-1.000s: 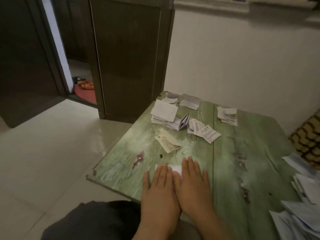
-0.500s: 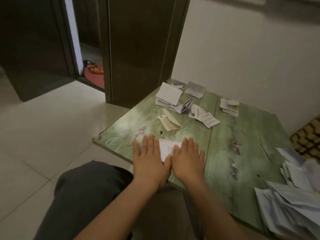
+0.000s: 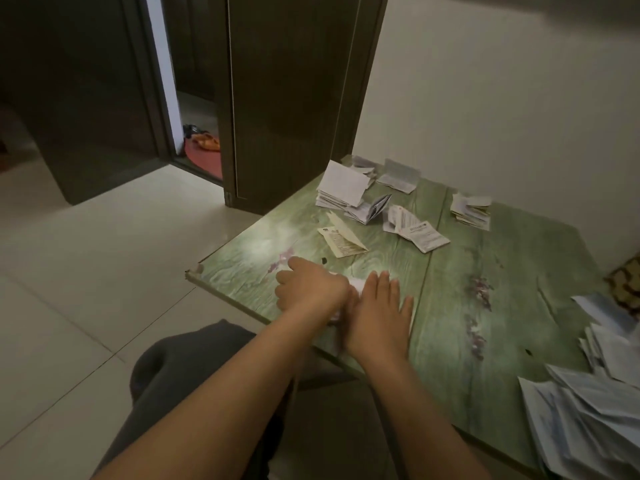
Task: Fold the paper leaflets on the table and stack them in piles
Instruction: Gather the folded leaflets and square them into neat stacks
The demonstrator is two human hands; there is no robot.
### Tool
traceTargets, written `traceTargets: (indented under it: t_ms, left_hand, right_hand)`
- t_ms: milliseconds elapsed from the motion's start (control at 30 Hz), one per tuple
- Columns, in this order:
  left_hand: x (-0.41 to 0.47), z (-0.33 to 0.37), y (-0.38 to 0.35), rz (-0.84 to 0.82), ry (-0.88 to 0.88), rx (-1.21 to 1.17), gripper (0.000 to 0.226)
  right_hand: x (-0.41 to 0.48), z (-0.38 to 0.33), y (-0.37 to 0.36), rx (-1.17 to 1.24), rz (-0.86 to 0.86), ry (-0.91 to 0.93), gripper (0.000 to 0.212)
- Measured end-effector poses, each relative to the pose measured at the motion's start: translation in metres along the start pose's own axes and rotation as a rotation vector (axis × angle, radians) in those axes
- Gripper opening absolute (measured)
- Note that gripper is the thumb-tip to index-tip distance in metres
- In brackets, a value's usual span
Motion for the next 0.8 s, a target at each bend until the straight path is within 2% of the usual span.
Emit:
traceTargets:
  t_ms: [167, 300, 367, 467, 533, 600, 700, 800]
  left_hand:
    - [0.004, 0.01, -0.012, -0.204, -0.033, 0.071, 0.067]
    - [0.007, 0.006, -0.018, -0.313, 0.004, -0.129, 0.056]
    - [0.009, 0.003, -0.018, -0.357, 0.003, -0.197, 0.042]
    - [0.001, 0.006, -0.023, -0.519, -0.033, -0.28, 0.02]
    - [-0.002, 0.016, -0.024, -0.569, -0.105, -0.268, 0.008]
    - [-0.002, 0.034, -0.023, -0.582, -0.193, -0.219, 0.013]
    - [-0.003, 0.061, -0.027, -0.678, -0.291, -0.117, 0.013]
    - [-0.008, 0.088, -0.033, -0.776, -0.405, 0.043, 0.016]
  right_hand:
    - [-0.002, 0.0, 0.001, 0.004, 0.021, 0.0, 0.059]
    - [-0.002, 0.002, 0.005, 0.171, 0.095, -0.015, 0.057]
    - [-0.004, 0.009, 0.01, 0.397, 0.191, -0.024, 0.054]
    - [-0.01, 0.02, 0.018, 0.825, 0.312, -0.048, 0.049]
    - [-0.009, 0.028, 0.026, 1.069, 0.294, -0.088, 0.053]
    - [-0.003, 0.041, 0.039, 1.227, 0.218, -0.158, 0.057]
    - [0.007, 0.06, 0.073, 1.14, 0.051, -0.18, 0.037]
    - [0.016, 0.071, 0.103, 0.84, -0.138, -0.093, 0.016]
Point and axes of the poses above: each hand's wrist, its own x-axis towards the middle knuckle, its own y-axis out of the back of the hand, z = x × y, the point moved 8 cm from there along x, towards the middle knuckle, and after that the axes turned 8 degrees about y, right-handed, at the moved point
